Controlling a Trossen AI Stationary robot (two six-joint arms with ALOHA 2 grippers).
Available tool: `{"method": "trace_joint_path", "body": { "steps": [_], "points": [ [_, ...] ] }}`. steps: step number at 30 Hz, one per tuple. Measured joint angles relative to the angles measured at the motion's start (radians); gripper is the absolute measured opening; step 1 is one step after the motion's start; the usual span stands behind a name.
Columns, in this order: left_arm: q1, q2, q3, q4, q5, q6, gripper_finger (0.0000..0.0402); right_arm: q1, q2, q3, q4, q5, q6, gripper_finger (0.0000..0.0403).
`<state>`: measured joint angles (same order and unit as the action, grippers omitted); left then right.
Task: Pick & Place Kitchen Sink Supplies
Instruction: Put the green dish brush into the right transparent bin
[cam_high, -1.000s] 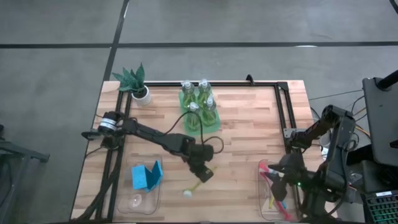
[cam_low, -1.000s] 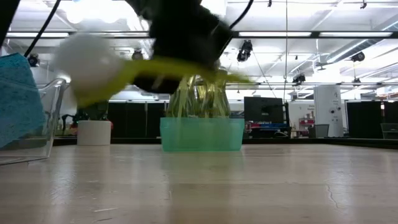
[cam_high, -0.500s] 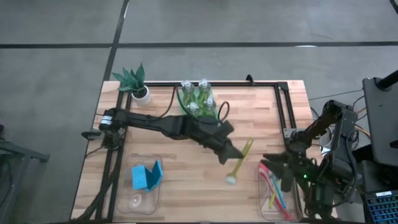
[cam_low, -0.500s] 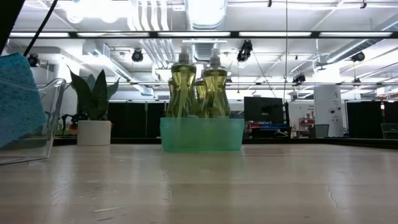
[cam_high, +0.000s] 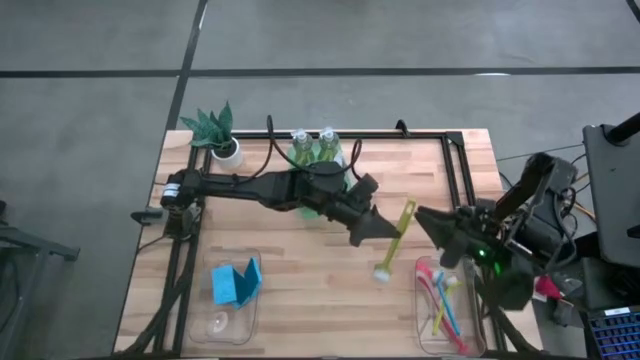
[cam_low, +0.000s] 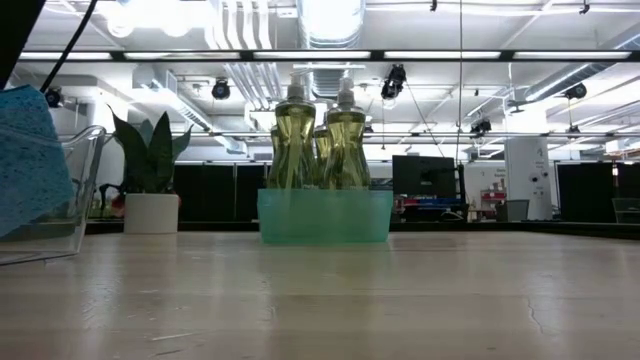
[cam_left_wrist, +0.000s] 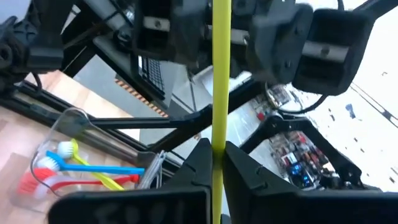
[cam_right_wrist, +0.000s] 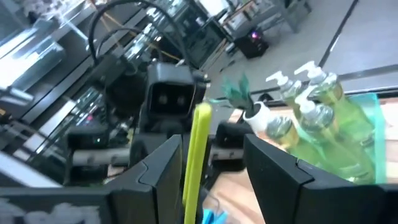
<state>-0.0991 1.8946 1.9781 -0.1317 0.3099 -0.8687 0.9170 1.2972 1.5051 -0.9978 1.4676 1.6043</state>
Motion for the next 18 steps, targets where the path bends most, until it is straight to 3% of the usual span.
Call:
{"method": "trace_joint_path", "body": {
  "steps": [9, 18],
  "points": [
    [0.029, 0.0, 0.0, 0.006, 0.08, 0.042, 0.0019, -0.127, -0.008, 0.0, 0.118, -0.112, -0.163, 0.0151],
    [0.083, 0.002, -0.002, 0.009, 0.148, 0.068, 0.0012, -0.153, -0.008, 0.002, 0.159, -0.159, -0.218, 0.0021]
  ]
}}
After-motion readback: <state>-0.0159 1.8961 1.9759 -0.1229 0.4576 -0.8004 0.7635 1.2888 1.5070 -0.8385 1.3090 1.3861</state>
